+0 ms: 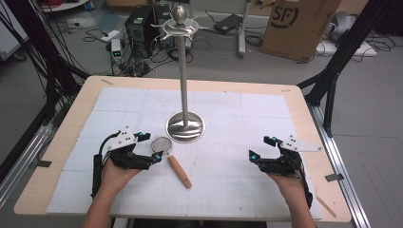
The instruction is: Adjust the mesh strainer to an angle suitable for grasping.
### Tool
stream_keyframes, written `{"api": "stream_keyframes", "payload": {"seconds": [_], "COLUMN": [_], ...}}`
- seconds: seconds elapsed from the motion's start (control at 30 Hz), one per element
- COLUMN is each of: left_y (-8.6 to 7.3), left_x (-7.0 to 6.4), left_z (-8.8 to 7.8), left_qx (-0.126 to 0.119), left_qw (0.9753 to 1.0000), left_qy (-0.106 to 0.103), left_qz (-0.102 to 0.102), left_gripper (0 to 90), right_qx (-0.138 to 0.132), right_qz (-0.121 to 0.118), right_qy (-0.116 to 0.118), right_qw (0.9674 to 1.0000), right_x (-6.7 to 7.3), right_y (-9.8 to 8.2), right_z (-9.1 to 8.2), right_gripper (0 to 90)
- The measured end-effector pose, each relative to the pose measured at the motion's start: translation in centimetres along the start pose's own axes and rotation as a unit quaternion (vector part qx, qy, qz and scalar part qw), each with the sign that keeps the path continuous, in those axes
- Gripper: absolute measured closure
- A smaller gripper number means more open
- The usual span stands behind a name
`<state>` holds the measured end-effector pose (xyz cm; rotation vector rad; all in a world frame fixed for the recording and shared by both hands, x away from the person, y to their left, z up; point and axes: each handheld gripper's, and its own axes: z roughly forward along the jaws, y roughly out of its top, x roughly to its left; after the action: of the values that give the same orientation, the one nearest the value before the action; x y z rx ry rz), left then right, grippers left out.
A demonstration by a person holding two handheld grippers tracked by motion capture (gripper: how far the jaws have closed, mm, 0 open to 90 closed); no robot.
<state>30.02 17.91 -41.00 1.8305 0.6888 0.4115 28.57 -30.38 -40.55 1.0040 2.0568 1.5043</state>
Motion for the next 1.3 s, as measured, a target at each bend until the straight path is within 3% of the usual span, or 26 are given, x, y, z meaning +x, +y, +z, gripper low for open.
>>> {"api": "stream_keyframes", "payload": {"seconds": [0.6, 0.8, 0.97, 1.1, 1.3], "left_y": [-0.1, -0.3, -0.5, -0.9, -1.3], "left_x": [-0.8, -1.2, -1.6, -2.4, -3.0], "left_z": [0.6, 1.1, 1.6, 2.2, 2.9], "left_qx": [0.016, 0.034, 0.056, 0.083, 0.122], "left_qw": [0.9996, 0.9985, 0.9962, 0.9906, 0.9841], "left_qy": [-0.016, -0.034, -0.055, -0.086, -0.111], "left_qz": [0.016, 0.025, 0.038, 0.065, 0.065], "left_gripper": [23.1, 34.0, 49.3, 63.2, 80.6], "right_qx": [0.009, 0.014, 0.014, 0.016, 0.016], "right_qz": [0.004, 0.005, 0.005, 0.007, 0.009], "right_qy": [0.001, 0.001, 0.002, 0.002, 0.004], "right_qw": [1.0000, 0.9999, 0.9999, 0.9998, 0.9998], "right_x": [0.0, 0.0, 0.0, 0.0, 0.0], "right_y": [-0.2, -0.3, -0.3, -0.3, -0.3], "right_z": [0.3, 0.5, 0.4, 0.5, 0.5], "right_gripper": [14.6, 14.6, 14.7, 14.7, 14.6]}}
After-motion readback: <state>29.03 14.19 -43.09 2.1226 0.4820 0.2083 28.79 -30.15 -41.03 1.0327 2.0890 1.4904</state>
